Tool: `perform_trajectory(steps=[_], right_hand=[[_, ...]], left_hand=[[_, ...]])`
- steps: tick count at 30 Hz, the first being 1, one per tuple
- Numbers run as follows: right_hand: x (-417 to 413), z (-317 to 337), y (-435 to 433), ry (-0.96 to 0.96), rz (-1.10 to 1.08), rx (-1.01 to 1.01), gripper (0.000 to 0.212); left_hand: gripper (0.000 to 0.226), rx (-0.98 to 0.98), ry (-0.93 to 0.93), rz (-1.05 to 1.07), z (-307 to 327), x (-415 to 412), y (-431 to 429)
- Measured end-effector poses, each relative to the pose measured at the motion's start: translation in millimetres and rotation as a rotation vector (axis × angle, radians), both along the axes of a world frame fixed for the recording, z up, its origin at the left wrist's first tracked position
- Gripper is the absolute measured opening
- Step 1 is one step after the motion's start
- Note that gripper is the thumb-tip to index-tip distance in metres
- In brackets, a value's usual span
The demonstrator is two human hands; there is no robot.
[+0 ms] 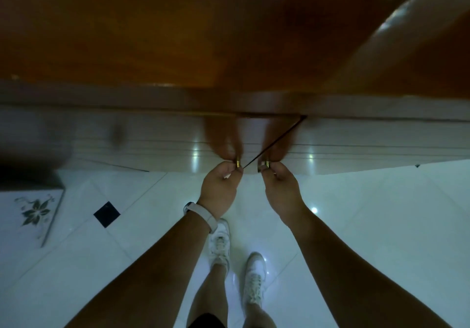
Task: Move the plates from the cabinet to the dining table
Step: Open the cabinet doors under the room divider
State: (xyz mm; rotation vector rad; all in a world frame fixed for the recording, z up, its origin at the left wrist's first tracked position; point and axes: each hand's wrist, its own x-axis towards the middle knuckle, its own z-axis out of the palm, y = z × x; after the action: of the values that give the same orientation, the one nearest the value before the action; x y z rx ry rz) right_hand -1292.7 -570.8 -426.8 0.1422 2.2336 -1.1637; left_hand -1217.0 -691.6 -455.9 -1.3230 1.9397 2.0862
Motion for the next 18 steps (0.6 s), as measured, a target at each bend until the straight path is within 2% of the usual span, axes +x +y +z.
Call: perform_trajectory(steps=[6, 9, 13, 18], right_hand=[[12.3, 0.6, 14.1, 0.020, 0.093, 0.034, 0.017], [24.0, 0.8, 25.7, 0.017, 0.105, 0.010, 0.016], [40.0, 2.8, 47.2, 0.023, 0.177, 0.035, 0.018], [59.1, 5.7, 77.4, 0.004, 0.271, 0.040, 0.020]], left_hand=[[0.014, -0.058, 0.012, -0.014, 5.2, 27.0, 14.1], [0.029, -0.074, -0.012, 0.010, 6.0, 45.4, 24.5], [0.019, -0.041, -0.058, 0.050, 9.8, 74.0, 36.3], [0.015, -0.101, -0.086, 0.097, 12.3, 117.8, 56.8]])
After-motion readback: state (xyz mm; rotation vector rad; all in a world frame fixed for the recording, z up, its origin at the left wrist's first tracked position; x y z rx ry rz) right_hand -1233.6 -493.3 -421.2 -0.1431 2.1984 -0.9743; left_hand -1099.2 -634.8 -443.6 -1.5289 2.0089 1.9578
